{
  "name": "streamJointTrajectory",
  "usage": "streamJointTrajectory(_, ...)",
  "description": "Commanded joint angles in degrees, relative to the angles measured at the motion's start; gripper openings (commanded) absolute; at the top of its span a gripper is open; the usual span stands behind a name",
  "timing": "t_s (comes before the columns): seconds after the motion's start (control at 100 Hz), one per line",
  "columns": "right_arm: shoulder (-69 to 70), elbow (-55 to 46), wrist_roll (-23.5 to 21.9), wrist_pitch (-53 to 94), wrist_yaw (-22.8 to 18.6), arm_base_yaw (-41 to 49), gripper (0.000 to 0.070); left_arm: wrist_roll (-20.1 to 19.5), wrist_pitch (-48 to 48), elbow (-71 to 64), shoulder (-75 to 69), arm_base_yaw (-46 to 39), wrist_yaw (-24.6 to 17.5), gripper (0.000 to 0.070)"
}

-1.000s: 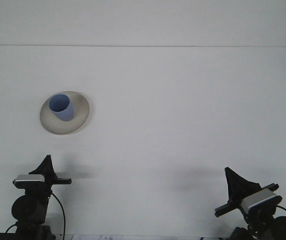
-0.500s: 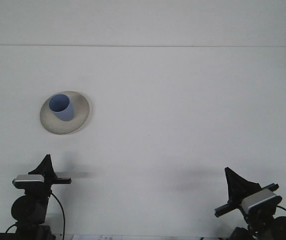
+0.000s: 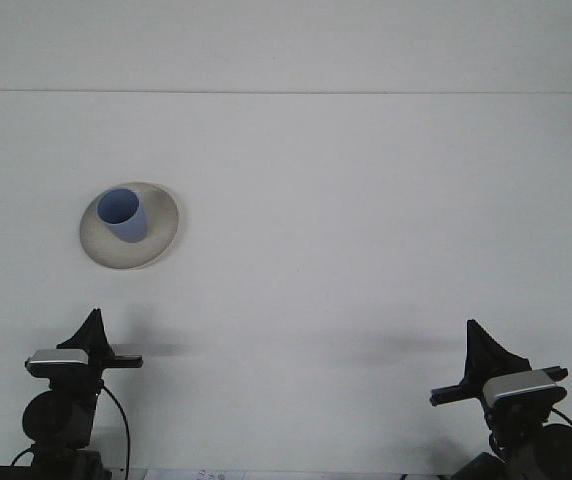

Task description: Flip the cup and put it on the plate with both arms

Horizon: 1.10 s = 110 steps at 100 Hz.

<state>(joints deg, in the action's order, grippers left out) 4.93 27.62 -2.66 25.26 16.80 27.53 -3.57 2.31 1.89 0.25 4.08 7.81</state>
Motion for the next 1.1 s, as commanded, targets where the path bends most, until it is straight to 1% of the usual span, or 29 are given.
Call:
streamJointTrajectory(0.0,-1.0,-4.0,2.7,-5.2,-6.8,-7.3,0.0007,-0.2,0.5,-1.1,-0.1,0.0,0.3,0.0012)
streamJointTrajectory(0.08,-2.1,-10.2,2.9,-11.7,-15.6,-15.5,0.0007,-0.2,0.6,-1.1,-0.1,0.0,0.3,0.0012)
streamJointTrajectory(0.13,-2.5,-13.6,2.8,-14.8,-19.9,-19.7,0.0007,-0.2,0.6,-1.1,-0.1,0.0,0.3,0.0012)
streamJointTrajectory(0.19,-2.8,-16.8,2.4,-16.8,-23.0,-23.5,0.0007,-0.2,0.6,-1.1,-0.1,0.0,0.3,0.0012)
streamJointTrajectory(0.24,-3.1,-18.9,2.4,-17.8,-24.0,-25.6,0.0007,-0.2,0.6,-1.1,-0.1,0.0,0.3,0.0012)
streamJointTrajectory(0.4,-4.9,-24.1,2.1,-19.5,-24.2,-28.8,0.0007,-0.2,0.6,-1.1,-0.1,0.0,0.3,0.0012)
streamJointTrajectory(0.49,-4.9,-27.0,0.5,-20.1,-24.2,-29.7,0.0007,-0.2,0.6,-1.1,-0.1,0.0,0.3,0.0012)
streamJointTrajectory(0.53,-4.9,-26.9,0.2,-18.0,-23.8,-29.9,0.0007,-0.2,0.6,-1.1,-0.1,-0.1,0.3,0.0012)
streamJointTrajectory(0.66,-4.9,-26.9,-0.2,-18.1,-22.5,-30.0,0.0007,-0.2,0.6,-1.1,-0.1,0.0,0.3,0.0012)
streamJointTrajectory(1.09,-4.9,-26.9,-0.5,-19.7,-22.8,-30.1,0.0007,-0.2,0.6,-1.1,-0.1,0.0,0.3,0.0012)
